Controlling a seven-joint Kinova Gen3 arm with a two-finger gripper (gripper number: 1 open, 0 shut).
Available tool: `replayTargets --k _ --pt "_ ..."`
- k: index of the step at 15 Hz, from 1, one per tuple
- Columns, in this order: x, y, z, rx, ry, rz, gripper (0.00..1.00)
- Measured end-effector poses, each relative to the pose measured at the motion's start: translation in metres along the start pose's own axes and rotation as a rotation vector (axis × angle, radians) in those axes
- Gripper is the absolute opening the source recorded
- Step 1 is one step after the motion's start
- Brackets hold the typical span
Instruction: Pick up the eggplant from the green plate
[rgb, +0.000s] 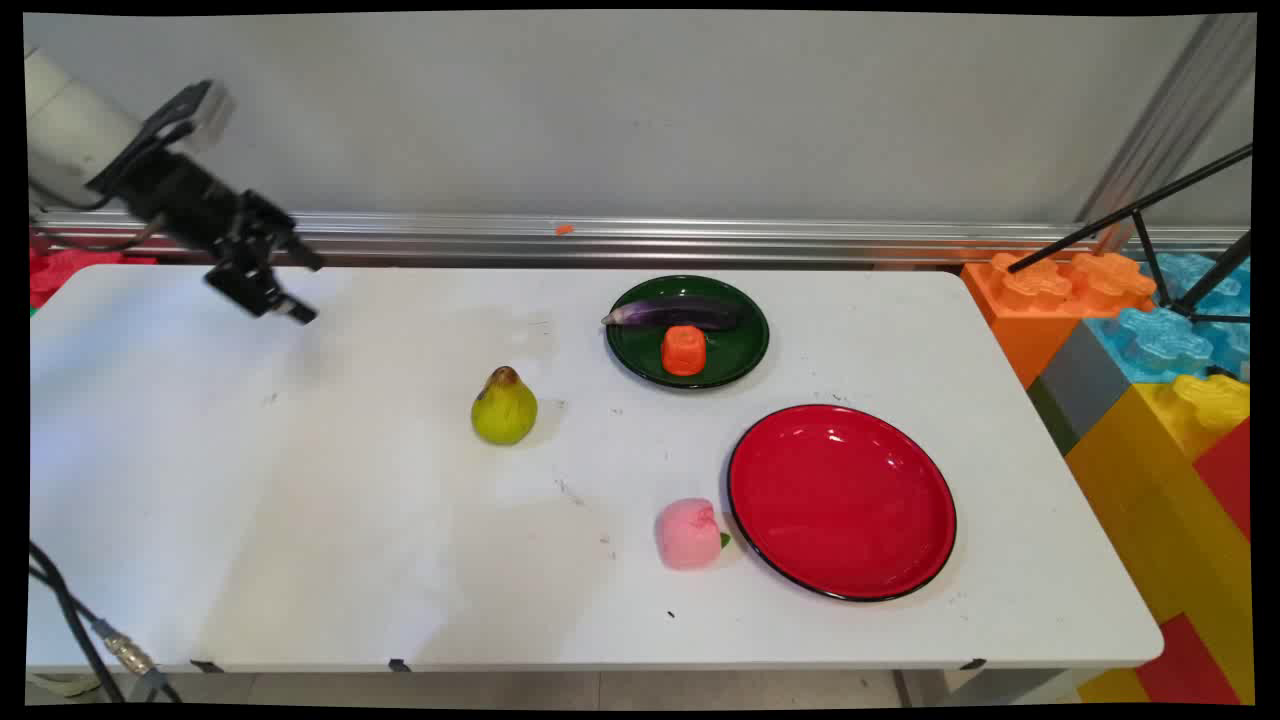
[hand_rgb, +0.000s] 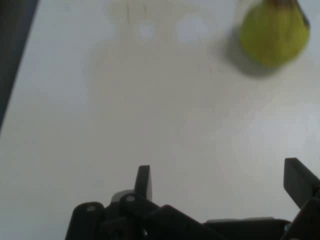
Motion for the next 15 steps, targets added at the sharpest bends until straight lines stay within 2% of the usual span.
replayTargets --k 7,15 --pt "0.098 -0.025 0.032 0.038 0.136 -0.062 1.00" --pt "0.200 -0.049 0.087 0.063 0.244 -0.124 1.00"
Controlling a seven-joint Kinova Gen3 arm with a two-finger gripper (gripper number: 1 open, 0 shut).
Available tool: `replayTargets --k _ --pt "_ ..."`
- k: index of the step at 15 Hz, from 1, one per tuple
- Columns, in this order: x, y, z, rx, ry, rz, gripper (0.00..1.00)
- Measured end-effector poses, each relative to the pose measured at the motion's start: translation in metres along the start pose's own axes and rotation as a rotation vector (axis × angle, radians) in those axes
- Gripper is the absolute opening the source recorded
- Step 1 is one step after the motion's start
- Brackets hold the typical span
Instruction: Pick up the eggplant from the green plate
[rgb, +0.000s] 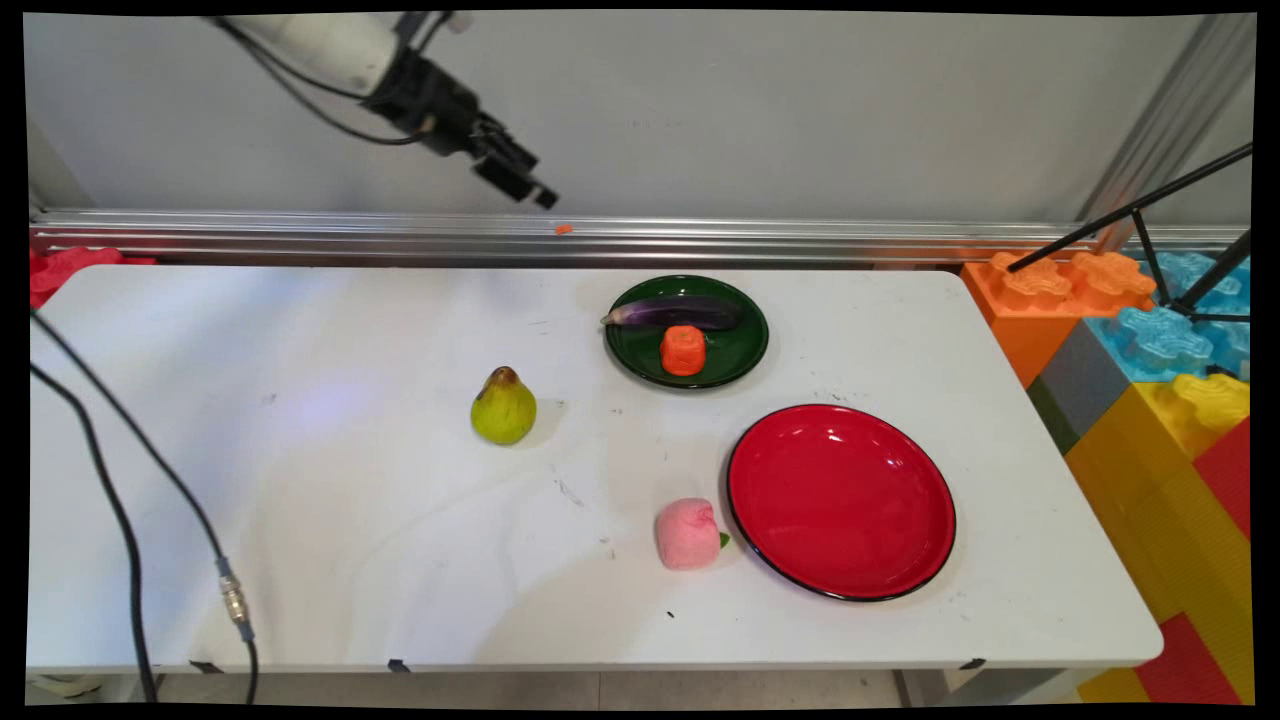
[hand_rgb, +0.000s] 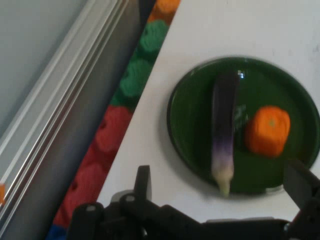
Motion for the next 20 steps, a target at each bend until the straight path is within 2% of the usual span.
replayTargets --k 4,8,14,20 --pt "0.029 0.001 0.047 -0.002 0.019 -0.038 1.00" --pt "0.040 0.004 0.096 -0.011 -0.002 -0.059 1.00" --pt "0.034 0.008 0.157 -0.034 -0.058 -0.036 1.00" --pt "0.022 0.007 0.197 -0.050 -0.102 -0.025 1.00"
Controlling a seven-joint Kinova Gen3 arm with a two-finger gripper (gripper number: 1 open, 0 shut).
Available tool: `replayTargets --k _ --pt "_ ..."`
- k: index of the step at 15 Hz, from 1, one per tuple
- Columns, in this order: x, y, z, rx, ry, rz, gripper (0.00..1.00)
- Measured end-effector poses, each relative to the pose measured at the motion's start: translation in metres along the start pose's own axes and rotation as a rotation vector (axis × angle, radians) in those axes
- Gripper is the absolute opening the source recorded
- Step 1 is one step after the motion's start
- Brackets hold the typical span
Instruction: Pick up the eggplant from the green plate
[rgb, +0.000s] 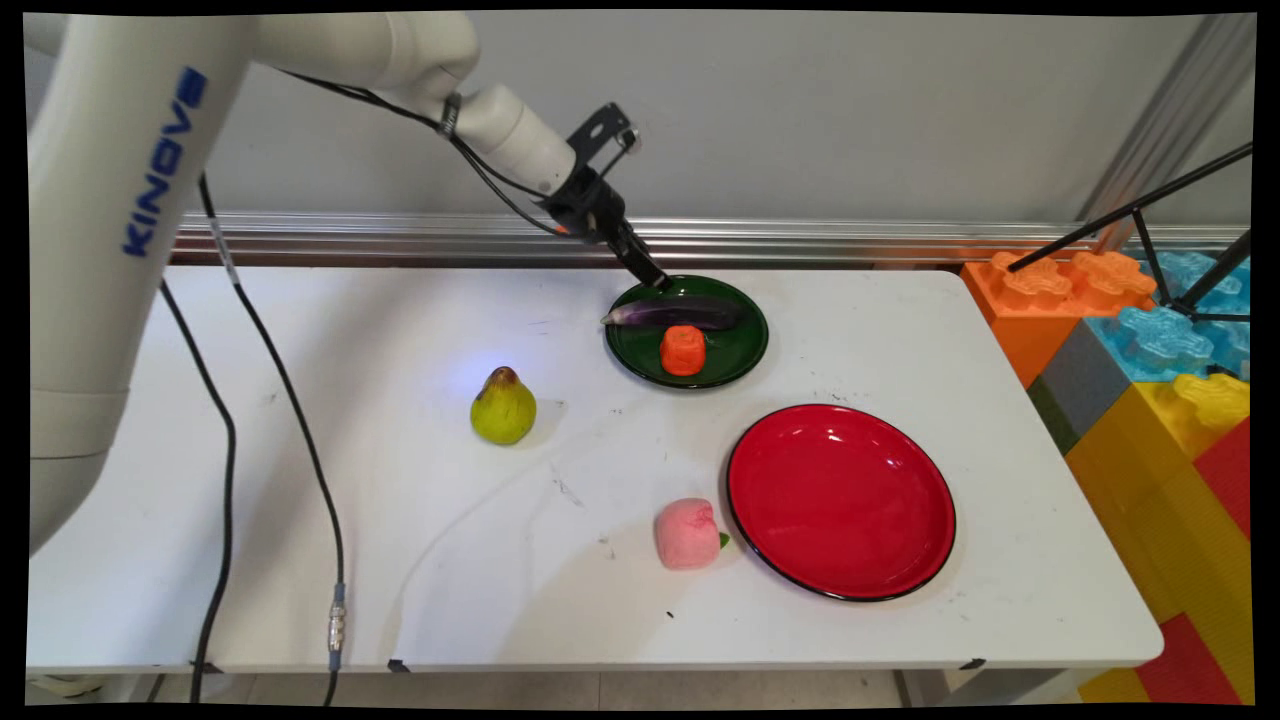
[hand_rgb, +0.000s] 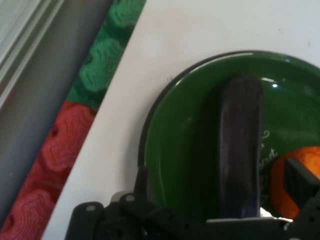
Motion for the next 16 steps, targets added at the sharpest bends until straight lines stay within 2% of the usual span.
replayTargets --k 7,16 --pt "-0.008 -0.005 0.033 -0.013 -0.037 0.014 1.00" --pt "-0.011 -0.004 0.048 -0.023 -0.059 0.042 1.00"
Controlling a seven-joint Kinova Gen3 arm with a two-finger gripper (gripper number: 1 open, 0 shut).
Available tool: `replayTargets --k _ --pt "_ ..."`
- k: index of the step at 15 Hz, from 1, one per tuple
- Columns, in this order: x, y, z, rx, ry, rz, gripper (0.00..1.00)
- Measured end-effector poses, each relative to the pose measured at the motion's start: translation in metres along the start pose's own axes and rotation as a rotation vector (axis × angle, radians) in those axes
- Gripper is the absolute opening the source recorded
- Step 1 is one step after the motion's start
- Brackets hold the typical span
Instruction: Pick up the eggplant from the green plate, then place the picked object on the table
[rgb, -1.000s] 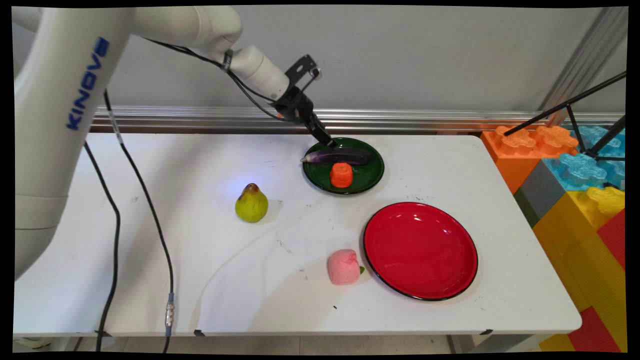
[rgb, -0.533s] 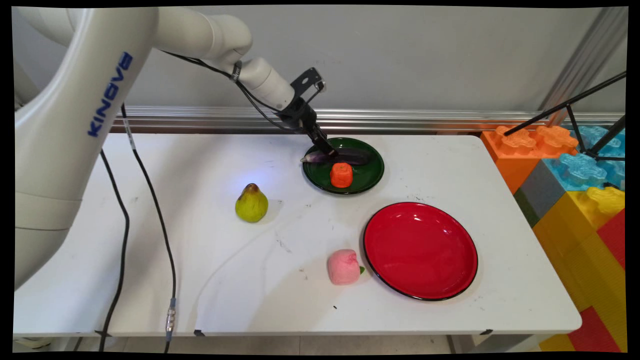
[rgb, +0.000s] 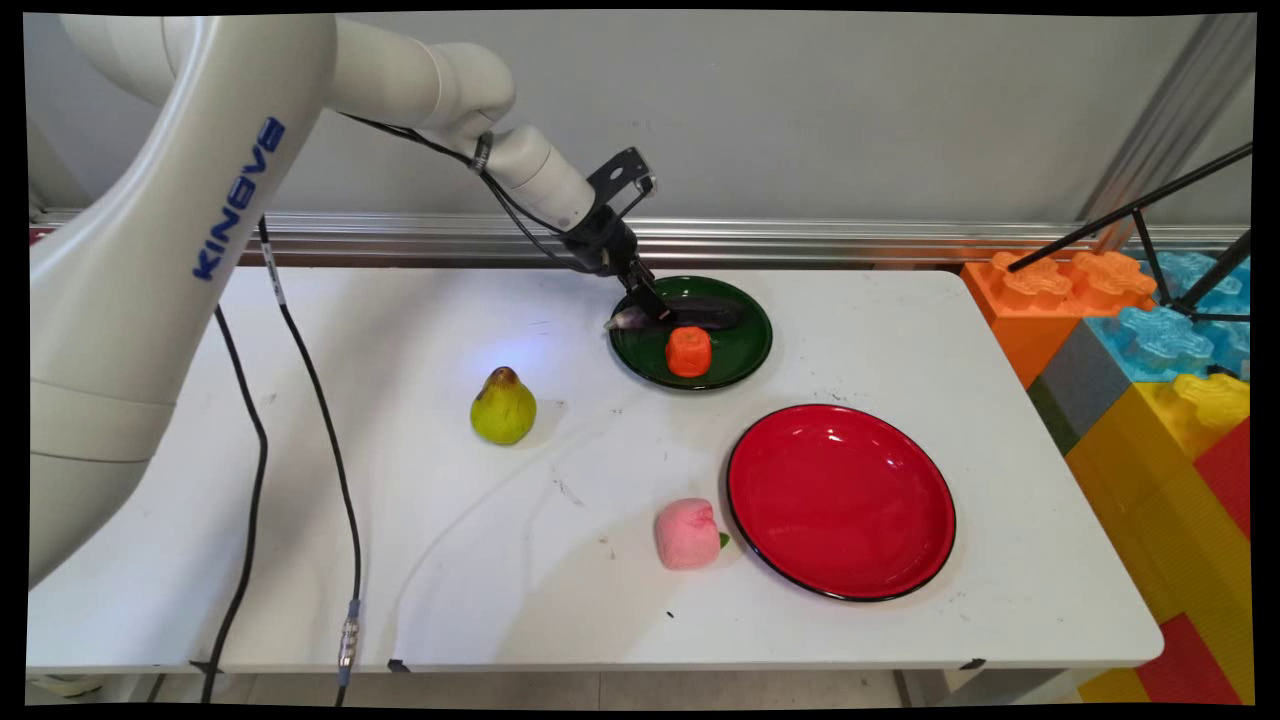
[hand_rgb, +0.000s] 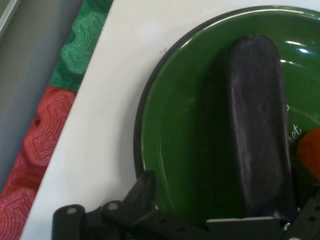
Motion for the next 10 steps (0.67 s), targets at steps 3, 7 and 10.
replayTargets --k 3,7,10 --pt "0.000 0.003 0.001 -0.004 -0.003 0.011 1.00" --pt "0.001 0.009 0.001 -0.012 -0.003 0.033 0.00" --pt "0.001 0.012 0.001 -0.017 -0.001 0.045 0.00"
